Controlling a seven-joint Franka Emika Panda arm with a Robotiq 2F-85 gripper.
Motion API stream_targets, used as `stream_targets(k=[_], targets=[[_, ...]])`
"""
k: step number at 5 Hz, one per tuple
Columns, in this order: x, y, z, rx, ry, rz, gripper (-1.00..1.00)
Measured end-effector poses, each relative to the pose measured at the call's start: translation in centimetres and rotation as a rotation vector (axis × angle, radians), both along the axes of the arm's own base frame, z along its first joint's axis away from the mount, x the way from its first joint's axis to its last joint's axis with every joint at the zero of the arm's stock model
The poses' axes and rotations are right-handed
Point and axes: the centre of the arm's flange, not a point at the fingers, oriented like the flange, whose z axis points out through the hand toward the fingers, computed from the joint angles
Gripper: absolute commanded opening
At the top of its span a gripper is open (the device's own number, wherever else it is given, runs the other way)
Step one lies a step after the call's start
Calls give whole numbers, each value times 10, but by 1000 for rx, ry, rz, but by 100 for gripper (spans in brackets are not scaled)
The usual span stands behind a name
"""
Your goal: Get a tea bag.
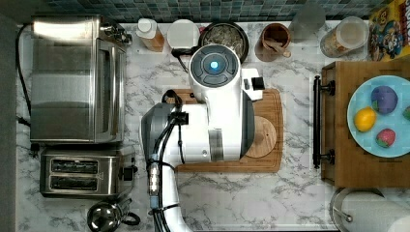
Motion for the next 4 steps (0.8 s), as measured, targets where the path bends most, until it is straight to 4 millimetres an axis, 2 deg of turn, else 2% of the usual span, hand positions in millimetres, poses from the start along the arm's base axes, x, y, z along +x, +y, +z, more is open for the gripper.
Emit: stream_targets(k=[3,4], targets=[[3,3,-10,-46,-21,35,-100],[13,3,-16,-54,-142,29,-100]])
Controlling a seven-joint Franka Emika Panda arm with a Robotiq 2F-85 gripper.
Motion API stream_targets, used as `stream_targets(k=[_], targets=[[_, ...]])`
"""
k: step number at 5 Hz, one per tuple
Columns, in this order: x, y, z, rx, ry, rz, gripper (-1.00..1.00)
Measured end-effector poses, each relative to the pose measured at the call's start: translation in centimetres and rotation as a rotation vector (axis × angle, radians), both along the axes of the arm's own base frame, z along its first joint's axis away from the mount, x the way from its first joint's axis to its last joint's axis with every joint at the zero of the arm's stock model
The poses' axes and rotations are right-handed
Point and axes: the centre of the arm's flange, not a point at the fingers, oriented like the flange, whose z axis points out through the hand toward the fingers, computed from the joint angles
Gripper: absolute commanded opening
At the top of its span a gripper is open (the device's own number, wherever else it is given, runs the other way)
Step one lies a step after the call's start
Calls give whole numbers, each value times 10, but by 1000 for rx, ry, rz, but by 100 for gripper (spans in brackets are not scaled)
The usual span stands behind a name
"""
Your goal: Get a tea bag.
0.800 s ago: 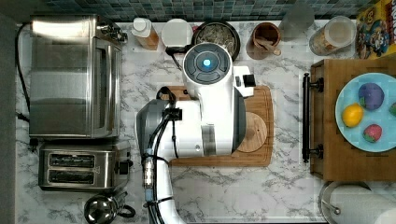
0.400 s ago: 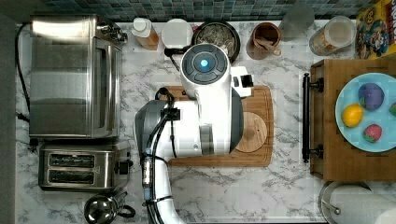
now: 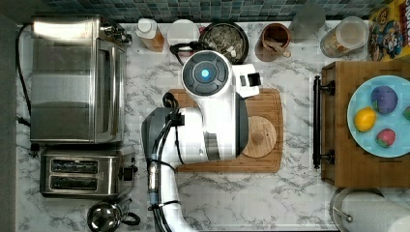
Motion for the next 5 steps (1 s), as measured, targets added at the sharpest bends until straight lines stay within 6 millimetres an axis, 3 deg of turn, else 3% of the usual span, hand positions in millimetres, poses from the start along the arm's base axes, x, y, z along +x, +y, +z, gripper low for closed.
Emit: stream_targets(k=[2,3,4,5], targets=[[10,-3,-8,-1,-205,2,-100],[12,-7,-9,-21,-266,17,13],[15,-9,-6,-61,-316,16,100],[15,-10,-7,-58,-323,-51,100]])
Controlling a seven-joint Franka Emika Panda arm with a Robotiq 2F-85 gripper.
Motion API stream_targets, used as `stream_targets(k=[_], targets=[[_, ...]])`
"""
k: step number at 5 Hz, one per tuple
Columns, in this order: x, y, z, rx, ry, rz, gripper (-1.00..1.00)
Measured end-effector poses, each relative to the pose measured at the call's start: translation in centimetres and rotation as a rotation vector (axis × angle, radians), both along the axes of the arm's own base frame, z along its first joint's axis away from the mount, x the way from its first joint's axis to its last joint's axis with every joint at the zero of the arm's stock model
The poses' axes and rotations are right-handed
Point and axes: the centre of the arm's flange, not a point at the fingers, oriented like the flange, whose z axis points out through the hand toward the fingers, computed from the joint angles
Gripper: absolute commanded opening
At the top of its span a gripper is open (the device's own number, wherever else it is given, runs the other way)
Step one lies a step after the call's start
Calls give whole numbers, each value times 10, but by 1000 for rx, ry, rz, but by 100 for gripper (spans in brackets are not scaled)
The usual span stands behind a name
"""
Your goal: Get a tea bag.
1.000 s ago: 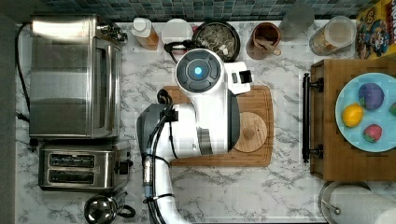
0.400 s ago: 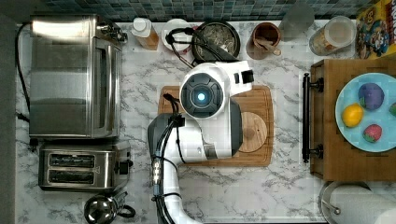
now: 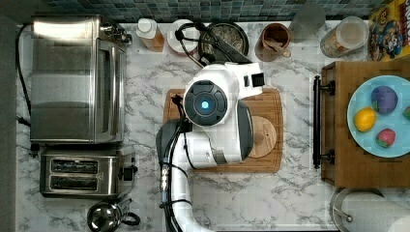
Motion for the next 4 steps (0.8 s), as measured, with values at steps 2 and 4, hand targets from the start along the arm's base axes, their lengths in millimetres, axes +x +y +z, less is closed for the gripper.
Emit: stream_targets(k=[2,4], targets=[[14,5,-13,-10,46,-3,100],[66,22,-33,0,43,22,100]])
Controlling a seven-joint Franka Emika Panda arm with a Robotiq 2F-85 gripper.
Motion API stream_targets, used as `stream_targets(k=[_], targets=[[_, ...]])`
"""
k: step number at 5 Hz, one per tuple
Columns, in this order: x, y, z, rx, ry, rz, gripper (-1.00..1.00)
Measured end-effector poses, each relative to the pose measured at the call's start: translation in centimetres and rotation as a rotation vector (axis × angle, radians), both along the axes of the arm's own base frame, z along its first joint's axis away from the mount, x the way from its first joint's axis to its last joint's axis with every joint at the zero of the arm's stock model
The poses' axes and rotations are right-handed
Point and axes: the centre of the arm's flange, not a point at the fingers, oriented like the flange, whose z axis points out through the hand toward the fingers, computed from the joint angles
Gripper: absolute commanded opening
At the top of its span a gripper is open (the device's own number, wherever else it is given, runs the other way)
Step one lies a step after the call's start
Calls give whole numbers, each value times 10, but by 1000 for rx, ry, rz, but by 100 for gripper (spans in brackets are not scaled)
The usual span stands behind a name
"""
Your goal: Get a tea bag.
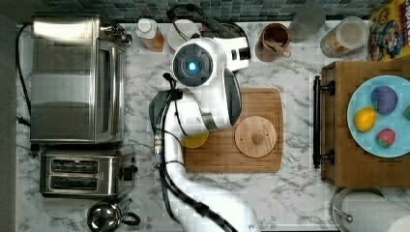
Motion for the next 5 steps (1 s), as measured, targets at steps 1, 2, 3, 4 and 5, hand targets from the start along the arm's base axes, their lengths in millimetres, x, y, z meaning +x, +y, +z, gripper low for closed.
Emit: stream_targets(k=[1,2,3,4,5], targets=[[18,-3,-16,2,6,-7,100],[18,-14,-29,-10,60,-32,3],[19,-21,-30,-4,65,-47,-100],[23,-24,-24,2,25,-48,-100],[24,-27,-23,2,18,-52,-100]])
